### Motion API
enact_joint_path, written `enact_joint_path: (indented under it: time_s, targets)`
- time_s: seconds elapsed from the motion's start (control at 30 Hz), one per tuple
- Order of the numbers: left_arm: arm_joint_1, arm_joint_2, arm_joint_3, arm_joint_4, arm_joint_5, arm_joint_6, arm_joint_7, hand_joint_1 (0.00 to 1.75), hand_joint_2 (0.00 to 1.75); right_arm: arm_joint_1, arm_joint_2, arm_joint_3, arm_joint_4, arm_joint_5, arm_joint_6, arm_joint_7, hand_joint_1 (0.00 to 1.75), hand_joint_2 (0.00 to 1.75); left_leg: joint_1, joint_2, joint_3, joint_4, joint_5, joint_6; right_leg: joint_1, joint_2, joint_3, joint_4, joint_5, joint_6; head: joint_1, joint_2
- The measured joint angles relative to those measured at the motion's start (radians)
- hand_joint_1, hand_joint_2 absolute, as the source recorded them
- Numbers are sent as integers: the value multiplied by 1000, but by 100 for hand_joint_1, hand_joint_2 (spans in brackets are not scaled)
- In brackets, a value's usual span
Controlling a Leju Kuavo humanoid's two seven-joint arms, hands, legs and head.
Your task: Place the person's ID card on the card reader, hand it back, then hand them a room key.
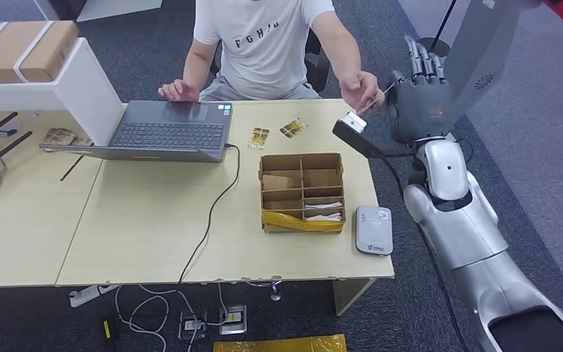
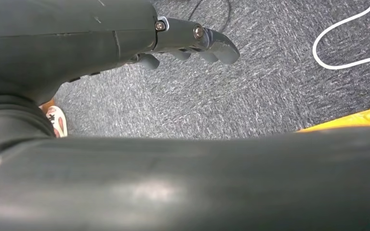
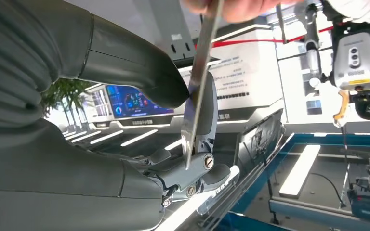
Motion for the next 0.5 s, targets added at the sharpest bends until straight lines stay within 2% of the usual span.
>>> enact_joint_path:
  time_s: [0.23, 0.5]
  targets:
    - [-1, 0, -7, 0, -9, -8, -12, 0, 0, -70, 29, 18, 156, 22, -7, 4, 175, 175, 0, 0, 0, 0, 0, 0, 0, 0, 0, 0, 0, 0, 0, 0]
    - [-1, 1, -18, 0, -19, -15, -19, 0, 0, -77, 48, 35, 280, 11, -41, 10, 175, 175, 0, 0, 0, 0, 0, 0, 0, 0, 0, 0, 0, 0, 0, 0]
